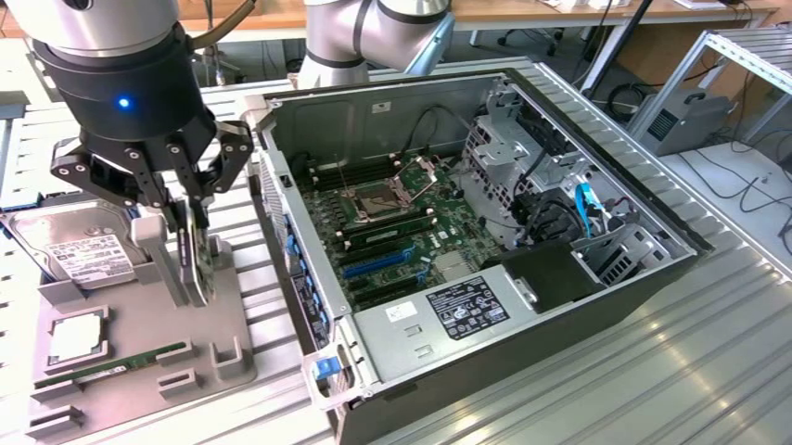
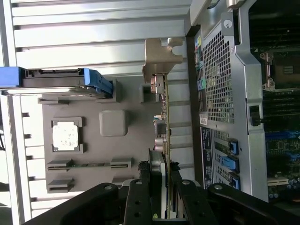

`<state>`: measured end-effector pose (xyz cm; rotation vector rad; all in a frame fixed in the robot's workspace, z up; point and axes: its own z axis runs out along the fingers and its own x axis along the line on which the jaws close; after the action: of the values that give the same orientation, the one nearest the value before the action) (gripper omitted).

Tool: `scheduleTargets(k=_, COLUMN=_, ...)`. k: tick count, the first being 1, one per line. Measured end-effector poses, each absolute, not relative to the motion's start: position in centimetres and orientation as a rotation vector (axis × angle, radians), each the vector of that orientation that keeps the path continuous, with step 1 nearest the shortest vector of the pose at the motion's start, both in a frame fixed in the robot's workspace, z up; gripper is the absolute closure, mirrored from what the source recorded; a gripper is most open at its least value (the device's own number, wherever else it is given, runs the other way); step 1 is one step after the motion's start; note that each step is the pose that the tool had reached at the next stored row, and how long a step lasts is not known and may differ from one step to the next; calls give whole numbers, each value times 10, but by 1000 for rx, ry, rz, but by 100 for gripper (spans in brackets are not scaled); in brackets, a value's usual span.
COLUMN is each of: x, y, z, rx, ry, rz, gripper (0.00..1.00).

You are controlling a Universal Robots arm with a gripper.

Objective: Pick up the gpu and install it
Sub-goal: 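Pick up the gpu and move the gpu toward the slot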

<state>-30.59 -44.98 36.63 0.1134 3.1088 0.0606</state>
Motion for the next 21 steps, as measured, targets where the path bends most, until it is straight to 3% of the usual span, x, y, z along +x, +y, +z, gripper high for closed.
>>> scheduleTargets(k=21, x=-306, y=-450, z=373, rx=113, ry=3109, rz=61, gripper=73)
